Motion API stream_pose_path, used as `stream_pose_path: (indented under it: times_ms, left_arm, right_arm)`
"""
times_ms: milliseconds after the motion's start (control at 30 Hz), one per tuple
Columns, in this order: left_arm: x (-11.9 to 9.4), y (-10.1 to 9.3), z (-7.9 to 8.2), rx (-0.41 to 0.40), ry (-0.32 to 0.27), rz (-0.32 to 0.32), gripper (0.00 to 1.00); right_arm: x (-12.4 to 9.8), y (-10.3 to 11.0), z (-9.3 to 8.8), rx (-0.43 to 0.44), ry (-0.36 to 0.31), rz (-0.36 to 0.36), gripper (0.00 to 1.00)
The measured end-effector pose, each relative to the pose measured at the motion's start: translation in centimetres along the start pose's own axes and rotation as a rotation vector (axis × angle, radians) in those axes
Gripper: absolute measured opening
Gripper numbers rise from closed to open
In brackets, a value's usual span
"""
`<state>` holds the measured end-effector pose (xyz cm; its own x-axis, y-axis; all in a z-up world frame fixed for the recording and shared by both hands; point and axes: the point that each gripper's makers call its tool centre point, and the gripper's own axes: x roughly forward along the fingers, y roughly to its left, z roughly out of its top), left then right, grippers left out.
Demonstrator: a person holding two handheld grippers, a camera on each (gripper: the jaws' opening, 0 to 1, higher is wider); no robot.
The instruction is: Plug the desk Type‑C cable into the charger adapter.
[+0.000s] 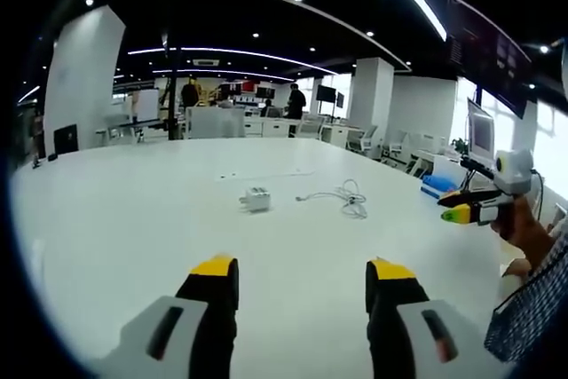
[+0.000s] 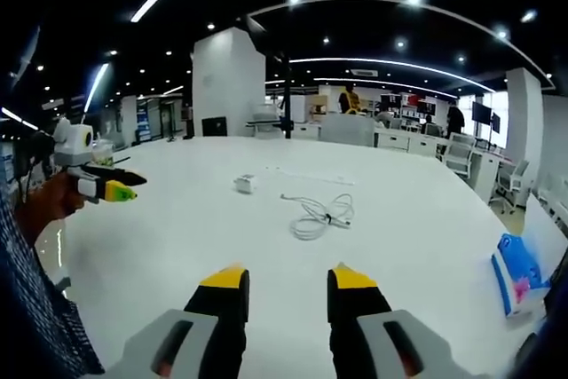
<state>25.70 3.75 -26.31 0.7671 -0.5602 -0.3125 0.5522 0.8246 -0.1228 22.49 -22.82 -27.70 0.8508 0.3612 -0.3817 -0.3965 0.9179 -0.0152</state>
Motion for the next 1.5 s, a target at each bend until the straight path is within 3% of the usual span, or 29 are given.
stream_pose_path:
  times_ms: [800,1267,1500]
  left_arm:
    - [1.3,0.4,0.9,0.008,0.003,0.000,0.57]
    - [2.0,0.8,1.5,0.056,-0.001,-0.001,0.56]
    - [2.1,0.9,2.1,0.062,-0.010,-0.001,0.57]
  right_arm:
    - [2.0,0.2,0.3,-0.015,0.030,0.040,0.37]
    - [3.4,0.1,0.8,-0.060,0.062,0.064,0.37]
    - [3.8,0.2,1.3,-0.067,0.041,0.072,0.37]
